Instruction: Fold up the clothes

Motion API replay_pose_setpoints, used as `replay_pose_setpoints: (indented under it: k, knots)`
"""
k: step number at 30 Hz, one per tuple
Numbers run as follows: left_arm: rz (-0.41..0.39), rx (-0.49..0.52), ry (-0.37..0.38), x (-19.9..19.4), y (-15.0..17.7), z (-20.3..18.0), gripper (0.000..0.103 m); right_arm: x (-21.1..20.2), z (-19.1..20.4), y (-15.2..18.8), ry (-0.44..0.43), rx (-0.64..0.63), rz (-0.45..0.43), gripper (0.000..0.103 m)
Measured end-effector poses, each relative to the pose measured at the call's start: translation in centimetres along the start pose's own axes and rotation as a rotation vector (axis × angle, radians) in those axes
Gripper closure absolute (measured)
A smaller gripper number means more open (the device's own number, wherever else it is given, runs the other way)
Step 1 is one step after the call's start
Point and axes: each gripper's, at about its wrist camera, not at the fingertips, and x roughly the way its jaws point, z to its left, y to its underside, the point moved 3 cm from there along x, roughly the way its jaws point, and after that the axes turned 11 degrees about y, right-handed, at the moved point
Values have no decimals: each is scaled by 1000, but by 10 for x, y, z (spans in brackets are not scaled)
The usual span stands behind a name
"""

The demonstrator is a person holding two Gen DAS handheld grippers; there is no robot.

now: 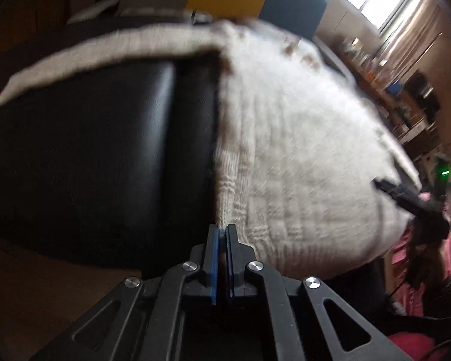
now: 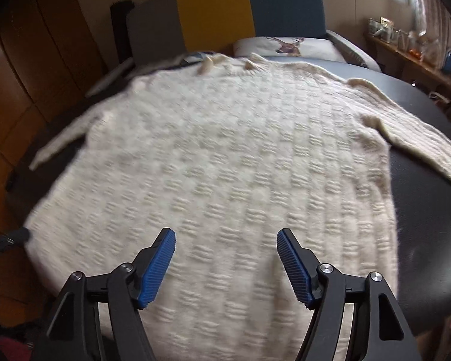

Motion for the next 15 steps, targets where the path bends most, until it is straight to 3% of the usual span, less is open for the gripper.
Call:
replay_pose_setpoints:
  k: [3,7,10,15]
  knots:
    - [0,38,-26,4,3,-13,100,3,6,6,22,-48,-60,21]
    - [-68,11,53,-15,-8,-25,98,5,3,4,17,-35,-62,19]
    - [-158,3,107,-26,-35,-33,94,5,3,2,15,-35,-57,18]
    - [-195,10,93,-5,-90,-24,86,-3,12,-13,-67,-2,-63,17]
